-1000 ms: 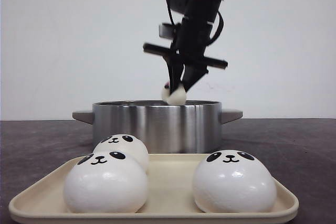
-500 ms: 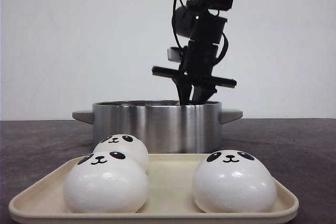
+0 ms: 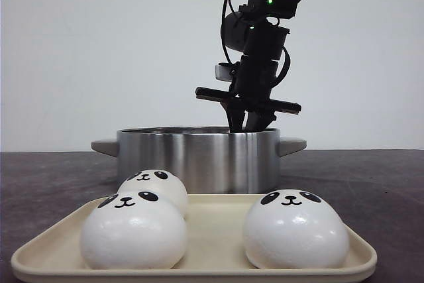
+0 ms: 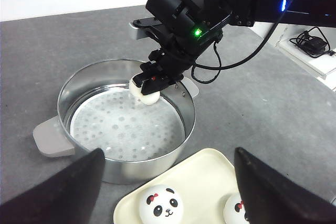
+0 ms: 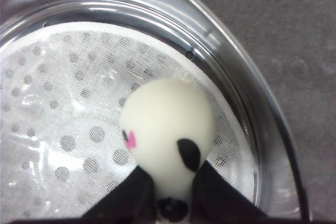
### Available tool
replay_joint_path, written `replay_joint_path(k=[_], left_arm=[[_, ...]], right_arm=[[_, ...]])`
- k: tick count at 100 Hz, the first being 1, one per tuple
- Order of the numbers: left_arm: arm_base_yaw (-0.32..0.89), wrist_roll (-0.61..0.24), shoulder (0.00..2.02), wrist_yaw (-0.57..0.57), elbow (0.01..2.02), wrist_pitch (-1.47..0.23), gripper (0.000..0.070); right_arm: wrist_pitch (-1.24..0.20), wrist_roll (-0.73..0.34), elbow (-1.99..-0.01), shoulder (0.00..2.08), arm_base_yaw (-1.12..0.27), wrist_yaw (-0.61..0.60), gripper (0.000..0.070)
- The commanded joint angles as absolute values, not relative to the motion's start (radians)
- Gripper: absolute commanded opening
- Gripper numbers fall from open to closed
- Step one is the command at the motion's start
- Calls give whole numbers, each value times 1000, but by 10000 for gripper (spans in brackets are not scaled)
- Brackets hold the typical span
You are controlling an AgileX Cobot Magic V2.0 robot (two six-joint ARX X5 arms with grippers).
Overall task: Steam buns
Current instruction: 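Lower the bun into the steel pot and open the right gripper, then raise the right gripper out of the pot and away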
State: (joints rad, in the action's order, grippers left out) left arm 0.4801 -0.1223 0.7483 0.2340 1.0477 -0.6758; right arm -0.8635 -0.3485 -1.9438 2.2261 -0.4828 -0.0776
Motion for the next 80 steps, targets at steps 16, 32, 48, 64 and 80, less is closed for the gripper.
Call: replay_joint_path(k=[16, 32, 48, 64, 80], left_arm=[[485, -121, 756, 232, 1061, -667, 476], [485, -121, 756, 232, 1061, -667, 476], [485, -120, 756, 232, 1061, -669, 476], [485, -120, 756, 232, 1061, -689, 476], [485, -120, 756, 232, 1061, -688, 476]], right_arm=[[-861, -355, -1968, 2249, -488, -79, 194], [-862, -355, -1968, 2249, -488, -83, 273], [-863, -355, -1967, 2249, -488, -83, 316], [-865, -356, -1968, 2249, -488, -82, 321], [-833, -356, -1968, 2249, -488, -79, 321]])
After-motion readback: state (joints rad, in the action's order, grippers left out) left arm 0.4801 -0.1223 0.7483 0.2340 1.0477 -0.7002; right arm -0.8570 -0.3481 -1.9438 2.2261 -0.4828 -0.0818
